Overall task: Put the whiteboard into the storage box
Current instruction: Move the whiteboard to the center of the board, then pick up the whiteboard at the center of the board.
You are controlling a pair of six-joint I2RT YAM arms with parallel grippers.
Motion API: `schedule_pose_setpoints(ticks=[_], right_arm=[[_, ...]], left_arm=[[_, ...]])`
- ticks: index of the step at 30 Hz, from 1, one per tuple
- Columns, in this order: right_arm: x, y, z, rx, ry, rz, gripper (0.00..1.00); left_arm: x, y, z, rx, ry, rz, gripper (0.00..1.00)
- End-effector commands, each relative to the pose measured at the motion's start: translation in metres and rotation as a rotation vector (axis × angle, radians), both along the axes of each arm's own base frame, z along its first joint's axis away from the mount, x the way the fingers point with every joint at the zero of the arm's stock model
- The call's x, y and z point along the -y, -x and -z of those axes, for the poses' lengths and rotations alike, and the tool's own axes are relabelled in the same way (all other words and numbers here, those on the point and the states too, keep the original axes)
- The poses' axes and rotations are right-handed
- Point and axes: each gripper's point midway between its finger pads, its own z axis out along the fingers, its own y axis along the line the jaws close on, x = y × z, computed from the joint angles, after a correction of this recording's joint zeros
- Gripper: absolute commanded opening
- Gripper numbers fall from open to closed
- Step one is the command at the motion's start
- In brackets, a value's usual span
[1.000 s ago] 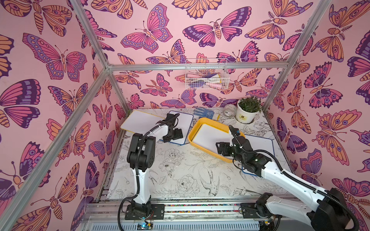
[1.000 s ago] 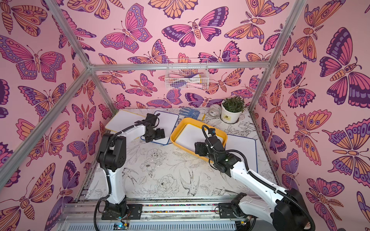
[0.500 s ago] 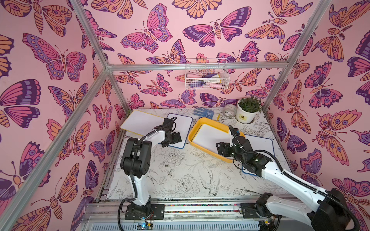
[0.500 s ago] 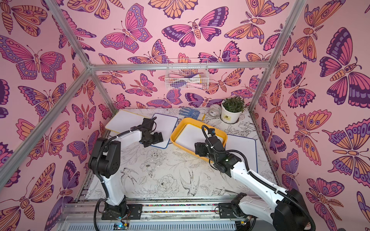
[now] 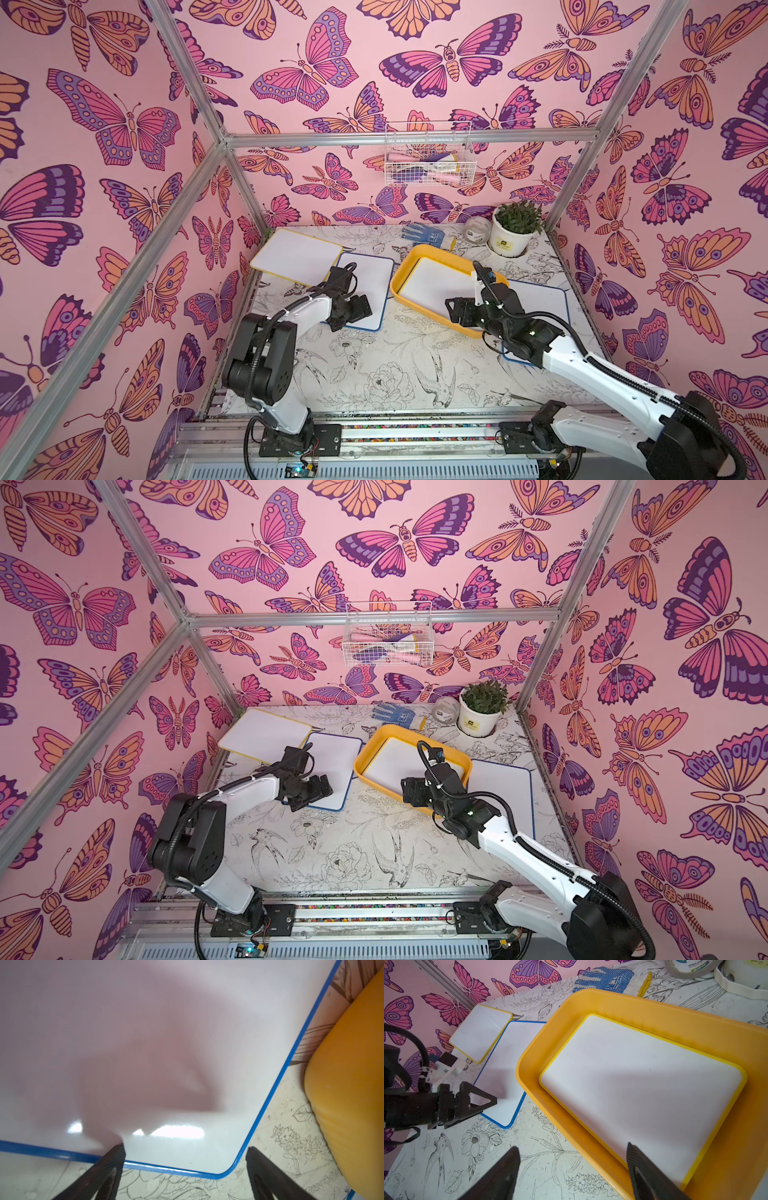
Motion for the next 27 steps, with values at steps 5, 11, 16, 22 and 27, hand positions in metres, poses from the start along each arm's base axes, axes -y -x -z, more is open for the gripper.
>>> schedule_pose_setpoints(ticks=[5,11,16,22,27], right_arm=[[-0.031,0.003,-0.014,0.009,-0.010,-0.035,0.83],[-0.066,0.012,-0.004,-0.002,-0.003,-0.055,0.85],[-0.102,0.024,0.009,-0.033,0.012,-0.105,0.86],[-0.127,0.029,0.030,-0.076,0.018,-0.129,0.87],[-0.143,0.021,0.046,-0.090,0.041,-0.145,0.87]], left_arm=[[-0.007,0.106,0.033,-0.241,-0.002,-0.050,0.93],[-0.006,0.138,0.022,-0.186,0.038,-0.077,0.92],[0.005,0.152,0.017,-0.163,0.054,-0.052,0.92],[0.019,0.139,-0.018,-0.042,0.090,0.015,0.93],[0.011,0.123,-0.050,0.055,0.028,0.052,0.95]])
